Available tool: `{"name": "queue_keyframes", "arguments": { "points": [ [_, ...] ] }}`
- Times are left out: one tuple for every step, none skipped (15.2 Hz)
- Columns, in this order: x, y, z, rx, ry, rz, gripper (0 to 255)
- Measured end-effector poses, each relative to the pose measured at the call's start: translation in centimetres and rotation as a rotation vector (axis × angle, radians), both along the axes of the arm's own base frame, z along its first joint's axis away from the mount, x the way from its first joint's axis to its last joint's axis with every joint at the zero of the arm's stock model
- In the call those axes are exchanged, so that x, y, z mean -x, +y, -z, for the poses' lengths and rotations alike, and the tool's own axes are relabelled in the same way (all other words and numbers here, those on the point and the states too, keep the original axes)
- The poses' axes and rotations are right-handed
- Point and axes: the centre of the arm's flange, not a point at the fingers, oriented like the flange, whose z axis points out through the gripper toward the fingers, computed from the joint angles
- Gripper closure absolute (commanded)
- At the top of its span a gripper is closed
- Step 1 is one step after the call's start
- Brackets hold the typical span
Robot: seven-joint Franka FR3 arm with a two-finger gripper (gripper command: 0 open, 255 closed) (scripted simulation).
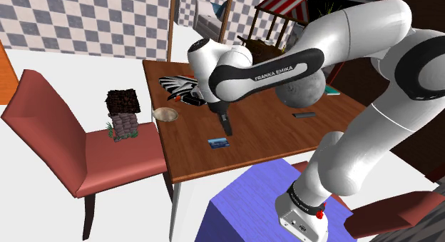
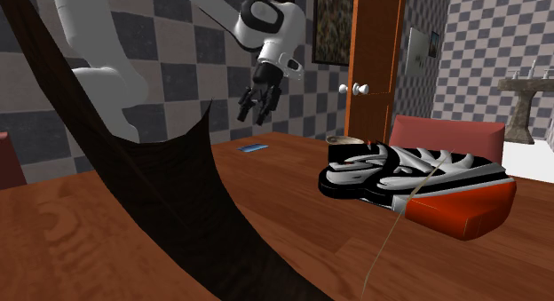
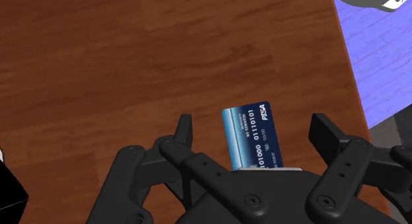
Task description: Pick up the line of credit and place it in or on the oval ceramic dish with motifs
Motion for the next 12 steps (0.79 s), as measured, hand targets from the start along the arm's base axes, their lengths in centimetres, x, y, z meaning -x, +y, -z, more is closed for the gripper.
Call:
{"name": "queue_keyframes", "arguments": {
  "points": [
    [0.2, 0.9, 1.2, 0.019, 0.022, -0.072, 0],
    [0.5, 1.8, 2.5, 0.035, 0.04, -0.133, 0],
    [0.8, 2.1, 3.2, 0.043, 0.05, -0.165, 0],
    [1.0, 2.2, 3.7, 0.047, 0.055, -0.181, 0],
    [1.1, 2.1, 4.3, 0.05, 0.057, -0.189, 0],
    [1.3, 2.0, 4.8, 0.051, 0.058, -0.193, 0],
    [1.4, 1.8, 5.3, 0.051, 0.059, -0.195, 0],
    [1.5, 1.5, 5.8, 0.052, 0.059, -0.196, 0],
    [1.6, 1.3, 6.2, 0.052, 0.06, -0.197, 0],
    [1.7, 1.1, 6.5, 0.052, 0.06, -0.197, 0],
    [1.8, 0.9, 6.7, 0.052, 0.06, -0.197, 0],
    [1.8, 0.8, 6.8, 0.052, 0.06, -0.197, 0]
  ]
}}
